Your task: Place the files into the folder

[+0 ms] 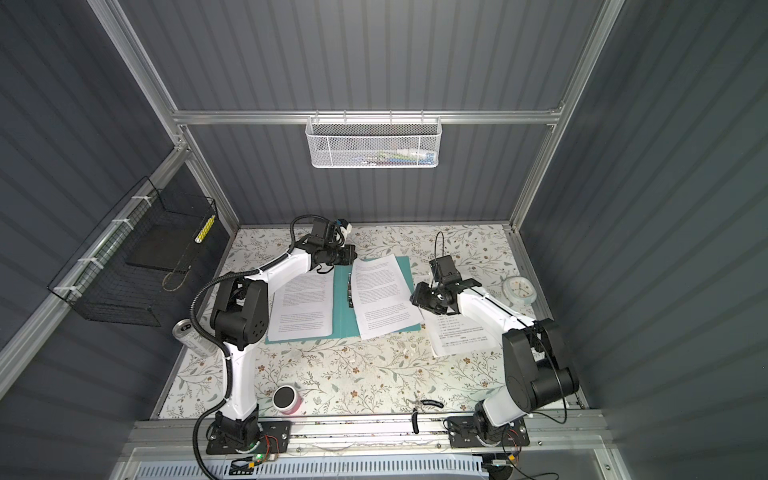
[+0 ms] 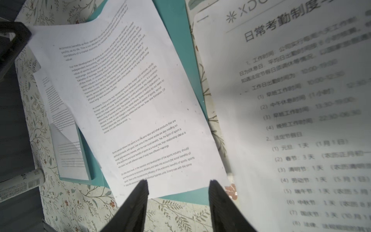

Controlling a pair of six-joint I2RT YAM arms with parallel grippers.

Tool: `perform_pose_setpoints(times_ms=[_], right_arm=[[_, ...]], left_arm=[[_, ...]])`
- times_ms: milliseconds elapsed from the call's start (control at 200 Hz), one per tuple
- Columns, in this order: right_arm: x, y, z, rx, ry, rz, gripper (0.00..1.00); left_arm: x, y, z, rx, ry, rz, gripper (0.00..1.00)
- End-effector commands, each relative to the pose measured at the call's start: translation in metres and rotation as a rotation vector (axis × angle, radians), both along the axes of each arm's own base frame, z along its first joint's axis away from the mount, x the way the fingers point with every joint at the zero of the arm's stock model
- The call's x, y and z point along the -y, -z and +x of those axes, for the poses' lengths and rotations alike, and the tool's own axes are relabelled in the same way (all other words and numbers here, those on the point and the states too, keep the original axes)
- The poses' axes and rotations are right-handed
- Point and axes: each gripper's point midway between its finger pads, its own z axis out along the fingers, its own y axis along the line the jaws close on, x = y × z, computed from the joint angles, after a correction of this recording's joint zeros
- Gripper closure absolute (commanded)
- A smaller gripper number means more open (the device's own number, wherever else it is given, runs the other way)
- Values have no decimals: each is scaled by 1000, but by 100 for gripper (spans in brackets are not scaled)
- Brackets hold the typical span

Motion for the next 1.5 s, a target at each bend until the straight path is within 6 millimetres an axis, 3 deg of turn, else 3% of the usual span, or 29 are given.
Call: perform_pose_setpoints(times_ms=[0,185,395,871,1056,1301,1496], right_arm=[[-5,-10,13,40,6,-1,48],[-10,0,11,14,-9,-7,48],[-9,3,9,10,-9,-11,48],[-6,5,7,5,-5,-22,48],[-6,6,7,3,-8,-26,49],[-5,8,5,2,-4,-28,49],[-7,9,7,0,-6,-19,49]], left_arm=[[-1,8,16,29,40,31,100],[10,26,25,-9,89,15,100],[6,42,27,-36,82,25,100],[-21,40,30,-66,123,-3,100],[-4,35,32,-75,151,-101,100],[22,46,27,-89,176,-88,100],[23,52,24,-95,141,-83,100]])
